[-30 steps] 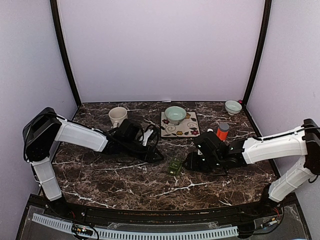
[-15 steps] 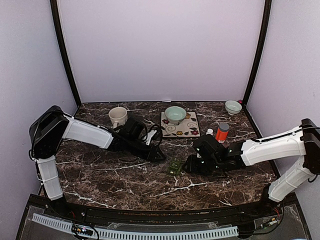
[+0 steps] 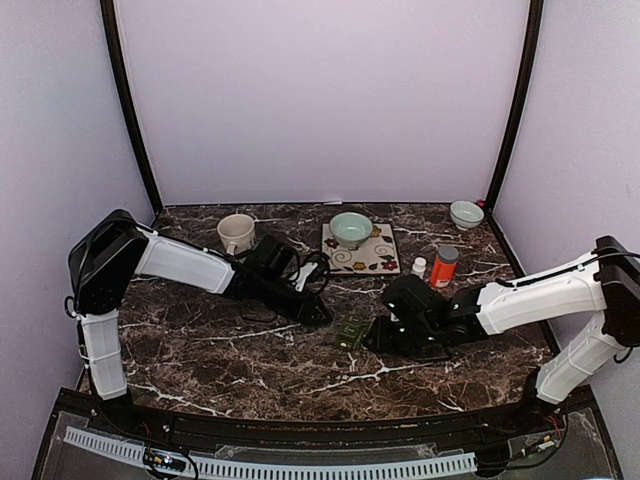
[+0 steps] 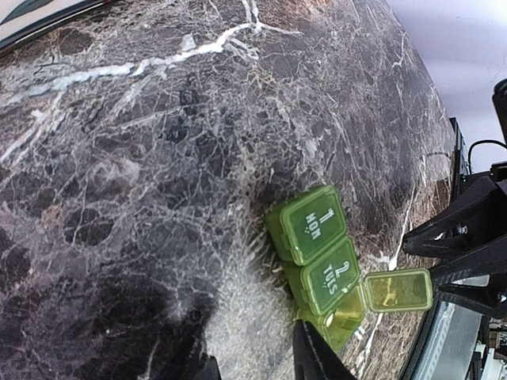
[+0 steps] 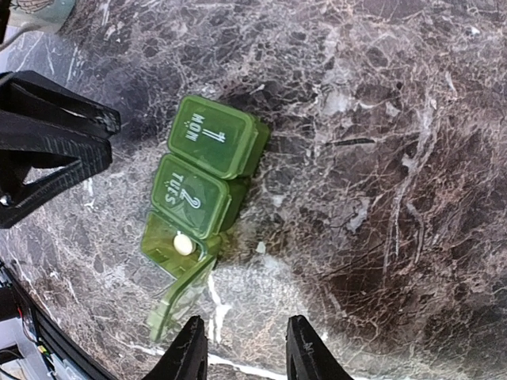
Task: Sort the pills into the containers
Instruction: Close the lid of the pill container on the pill container.
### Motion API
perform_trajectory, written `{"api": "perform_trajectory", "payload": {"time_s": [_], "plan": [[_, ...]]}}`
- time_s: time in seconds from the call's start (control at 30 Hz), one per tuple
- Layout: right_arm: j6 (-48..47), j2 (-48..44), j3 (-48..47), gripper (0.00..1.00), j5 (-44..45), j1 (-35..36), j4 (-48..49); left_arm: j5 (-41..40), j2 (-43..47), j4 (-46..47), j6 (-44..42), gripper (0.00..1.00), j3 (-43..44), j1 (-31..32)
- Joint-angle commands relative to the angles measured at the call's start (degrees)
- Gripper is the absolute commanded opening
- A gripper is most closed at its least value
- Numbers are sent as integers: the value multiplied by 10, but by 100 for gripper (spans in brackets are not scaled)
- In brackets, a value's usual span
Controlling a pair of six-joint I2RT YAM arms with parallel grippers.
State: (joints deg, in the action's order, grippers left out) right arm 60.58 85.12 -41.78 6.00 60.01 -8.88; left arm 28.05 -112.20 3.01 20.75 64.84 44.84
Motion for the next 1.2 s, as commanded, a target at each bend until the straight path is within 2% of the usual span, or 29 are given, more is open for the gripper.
{"api": "perform_trajectory", "payload": {"time_s": [0.0,1.17], "plan": [[6,15,-12,35,-8,5,24,3,-4,-30,-19,36,23,-4],[11,87,-64,34,-34,5,53,39,-42,-82,-24,33,70,-2]]}}
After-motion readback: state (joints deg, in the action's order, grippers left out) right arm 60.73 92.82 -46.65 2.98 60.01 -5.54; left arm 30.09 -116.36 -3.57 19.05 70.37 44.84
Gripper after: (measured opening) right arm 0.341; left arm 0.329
